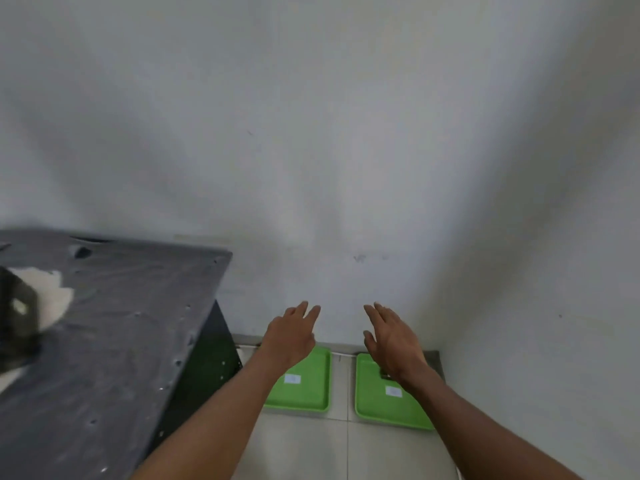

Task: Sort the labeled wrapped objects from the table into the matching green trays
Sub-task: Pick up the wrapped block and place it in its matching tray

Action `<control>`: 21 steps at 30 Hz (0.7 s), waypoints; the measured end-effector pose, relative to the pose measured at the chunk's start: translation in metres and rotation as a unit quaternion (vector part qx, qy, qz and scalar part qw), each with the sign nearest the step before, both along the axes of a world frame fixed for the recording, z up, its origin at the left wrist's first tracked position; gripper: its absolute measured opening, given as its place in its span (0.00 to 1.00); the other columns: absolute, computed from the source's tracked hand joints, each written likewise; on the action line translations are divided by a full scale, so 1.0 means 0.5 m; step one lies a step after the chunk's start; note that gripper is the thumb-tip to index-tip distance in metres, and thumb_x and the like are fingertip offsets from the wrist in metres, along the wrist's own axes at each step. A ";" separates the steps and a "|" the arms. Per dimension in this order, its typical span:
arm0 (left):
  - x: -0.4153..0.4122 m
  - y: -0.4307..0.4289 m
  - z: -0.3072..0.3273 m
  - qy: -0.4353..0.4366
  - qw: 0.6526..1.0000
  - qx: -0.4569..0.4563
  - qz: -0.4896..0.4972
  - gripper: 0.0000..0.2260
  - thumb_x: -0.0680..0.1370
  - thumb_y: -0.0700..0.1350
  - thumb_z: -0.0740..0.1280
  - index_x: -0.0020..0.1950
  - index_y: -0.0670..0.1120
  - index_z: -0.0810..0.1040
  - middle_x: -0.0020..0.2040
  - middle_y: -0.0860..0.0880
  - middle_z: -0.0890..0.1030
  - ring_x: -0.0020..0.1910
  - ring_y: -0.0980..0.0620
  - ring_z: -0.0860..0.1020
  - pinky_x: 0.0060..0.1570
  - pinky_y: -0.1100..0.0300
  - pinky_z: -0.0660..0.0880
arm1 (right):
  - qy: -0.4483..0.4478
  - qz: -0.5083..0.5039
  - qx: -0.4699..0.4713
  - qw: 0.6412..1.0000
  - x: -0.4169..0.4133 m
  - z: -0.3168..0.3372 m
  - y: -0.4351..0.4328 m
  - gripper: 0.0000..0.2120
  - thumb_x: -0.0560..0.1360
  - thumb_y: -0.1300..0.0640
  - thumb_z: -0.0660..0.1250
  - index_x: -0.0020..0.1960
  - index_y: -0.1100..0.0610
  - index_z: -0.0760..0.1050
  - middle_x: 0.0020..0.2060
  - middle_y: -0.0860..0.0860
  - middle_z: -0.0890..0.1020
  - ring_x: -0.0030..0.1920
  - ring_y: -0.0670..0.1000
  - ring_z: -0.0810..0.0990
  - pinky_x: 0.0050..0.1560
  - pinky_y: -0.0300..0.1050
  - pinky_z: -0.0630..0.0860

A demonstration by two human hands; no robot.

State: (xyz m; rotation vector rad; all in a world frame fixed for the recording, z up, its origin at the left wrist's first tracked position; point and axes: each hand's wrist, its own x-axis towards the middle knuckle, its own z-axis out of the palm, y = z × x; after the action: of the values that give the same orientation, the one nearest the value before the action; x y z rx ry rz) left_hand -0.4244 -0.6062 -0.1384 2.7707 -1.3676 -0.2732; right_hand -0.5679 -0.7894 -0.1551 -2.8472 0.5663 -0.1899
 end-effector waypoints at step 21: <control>0.263 0.722 0.229 0.018 0.998 0.023 0.047 0.27 0.80 0.41 0.61 0.79 0.47 0.58 0.79 0.41 0.59 0.74 0.39 0.68 0.68 0.41 0.71 | 0.001 0.042 0.009 0.999 0.299 0.219 0.715 0.24 0.79 0.54 0.61 0.73 0.54 0.62 0.73 0.55 0.68 0.73 0.55 0.66 0.64 0.53 0.74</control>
State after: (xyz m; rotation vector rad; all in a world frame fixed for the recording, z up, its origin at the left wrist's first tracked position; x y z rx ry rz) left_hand -0.2931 -0.2452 -0.0237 2.8434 -1.2335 -0.3521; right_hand -0.4182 -0.4318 -0.0458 -2.8471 0.4458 -0.1668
